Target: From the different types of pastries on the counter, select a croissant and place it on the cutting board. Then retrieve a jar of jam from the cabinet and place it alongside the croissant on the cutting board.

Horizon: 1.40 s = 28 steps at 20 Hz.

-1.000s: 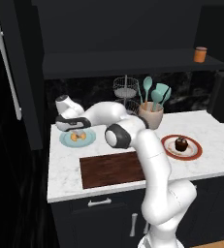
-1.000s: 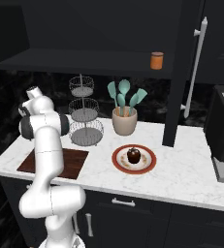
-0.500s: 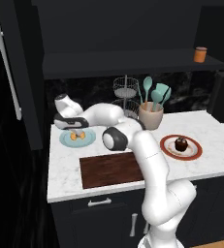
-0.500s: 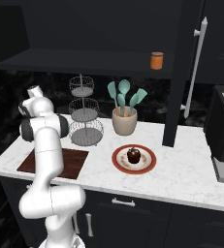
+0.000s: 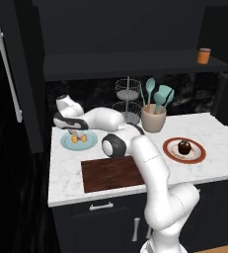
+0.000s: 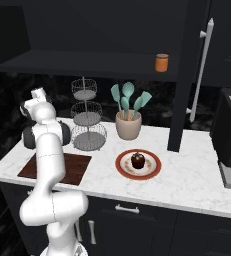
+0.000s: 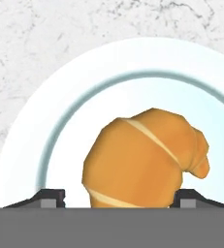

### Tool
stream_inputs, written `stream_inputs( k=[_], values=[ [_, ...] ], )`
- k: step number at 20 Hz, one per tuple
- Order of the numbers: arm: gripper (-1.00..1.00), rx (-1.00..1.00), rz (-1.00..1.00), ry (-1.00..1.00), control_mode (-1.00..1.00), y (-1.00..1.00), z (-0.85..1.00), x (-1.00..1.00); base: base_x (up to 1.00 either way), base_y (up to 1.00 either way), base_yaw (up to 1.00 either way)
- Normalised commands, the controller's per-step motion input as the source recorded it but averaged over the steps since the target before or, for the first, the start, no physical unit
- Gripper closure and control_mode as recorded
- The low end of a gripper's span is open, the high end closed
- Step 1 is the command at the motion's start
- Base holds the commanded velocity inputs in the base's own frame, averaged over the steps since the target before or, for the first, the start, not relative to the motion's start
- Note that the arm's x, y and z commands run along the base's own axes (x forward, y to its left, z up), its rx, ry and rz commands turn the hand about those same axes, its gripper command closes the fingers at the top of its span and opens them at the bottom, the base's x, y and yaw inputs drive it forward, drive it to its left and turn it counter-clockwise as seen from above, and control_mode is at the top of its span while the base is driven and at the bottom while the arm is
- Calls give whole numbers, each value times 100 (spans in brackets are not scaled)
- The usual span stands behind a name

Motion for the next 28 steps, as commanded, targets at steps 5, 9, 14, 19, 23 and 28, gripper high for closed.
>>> stream_inputs(
  k=[5, 9, 14, 19, 23, 28],
  values=[
    [100, 0, -6, 1, -100, -22, -50, -12, 0, 0, 0],
    [100, 1, -4, 0, -100, -18, -17, 0, 0, 0, 0],
    [100, 11, -5, -10, -100, -24, 47, -11, 0, 0, 0],
    [100, 11, -1, -7, -100, -37, 6, -72, 0, 0, 0],
    [100, 11, 0, -5, -100, -29, -1, -100, 0, 0, 0],
    [100, 8, 0, -13, -100, -24, 0, -100, 0, 0, 0]
  ],
)
